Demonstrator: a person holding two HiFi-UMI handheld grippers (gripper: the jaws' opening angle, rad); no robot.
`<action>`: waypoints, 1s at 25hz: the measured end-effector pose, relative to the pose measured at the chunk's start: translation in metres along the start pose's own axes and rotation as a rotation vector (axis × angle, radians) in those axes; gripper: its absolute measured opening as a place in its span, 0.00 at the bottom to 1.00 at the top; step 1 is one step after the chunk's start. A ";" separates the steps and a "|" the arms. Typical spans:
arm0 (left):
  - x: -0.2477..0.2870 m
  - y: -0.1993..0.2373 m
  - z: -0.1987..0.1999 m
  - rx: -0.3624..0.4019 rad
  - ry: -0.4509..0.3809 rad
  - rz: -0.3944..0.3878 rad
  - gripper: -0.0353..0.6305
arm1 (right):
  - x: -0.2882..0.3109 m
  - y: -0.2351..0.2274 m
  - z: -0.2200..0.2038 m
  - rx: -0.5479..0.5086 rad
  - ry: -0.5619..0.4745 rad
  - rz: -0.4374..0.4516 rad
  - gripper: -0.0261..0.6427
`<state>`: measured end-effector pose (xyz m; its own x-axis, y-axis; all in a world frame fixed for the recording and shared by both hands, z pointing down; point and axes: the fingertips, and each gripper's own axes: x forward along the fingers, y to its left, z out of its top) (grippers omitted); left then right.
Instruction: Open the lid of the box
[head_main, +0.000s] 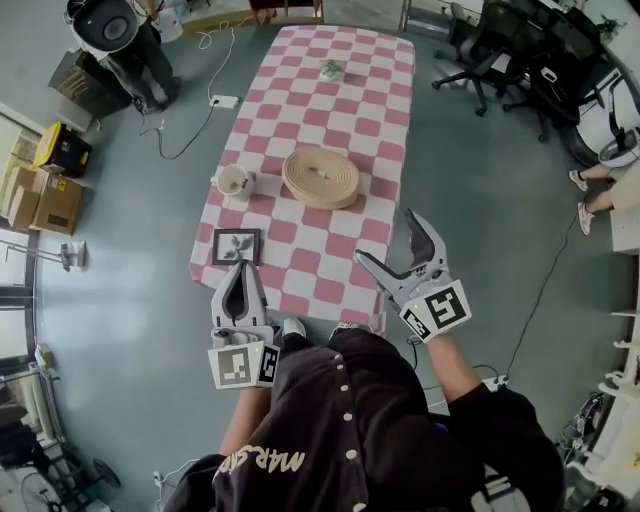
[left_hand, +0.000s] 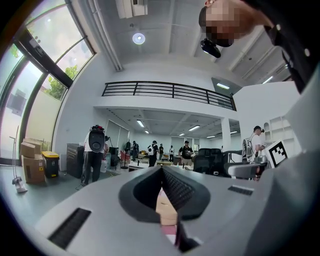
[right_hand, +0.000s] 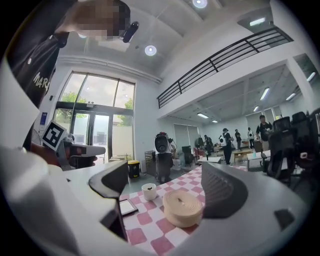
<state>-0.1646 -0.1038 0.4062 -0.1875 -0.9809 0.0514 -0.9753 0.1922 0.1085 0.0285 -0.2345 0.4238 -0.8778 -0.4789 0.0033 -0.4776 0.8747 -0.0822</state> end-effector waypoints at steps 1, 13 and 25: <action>0.000 0.003 -0.002 0.003 0.006 0.005 0.06 | 0.003 0.001 -0.003 0.002 0.004 0.006 0.71; 0.043 0.021 -0.016 -0.021 0.039 -0.131 0.06 | 0.040 -0.010 -0.012 0.039 0.001 -0.082 0.71; 0.092 0.082 -0.007 -0.039 0.041 -0.242 0.06 | 0.088 0.008 -0.020 0.033 0.093 -0.155 0.71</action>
<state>-0.2606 -0.1779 0.4271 0.0565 -0.9966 0.0592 -0.9858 -0.0463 0.1612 -0.0530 -0.2681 0.4432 -0.7943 -0.5975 0.1100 -0.6071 0.7875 -0.1059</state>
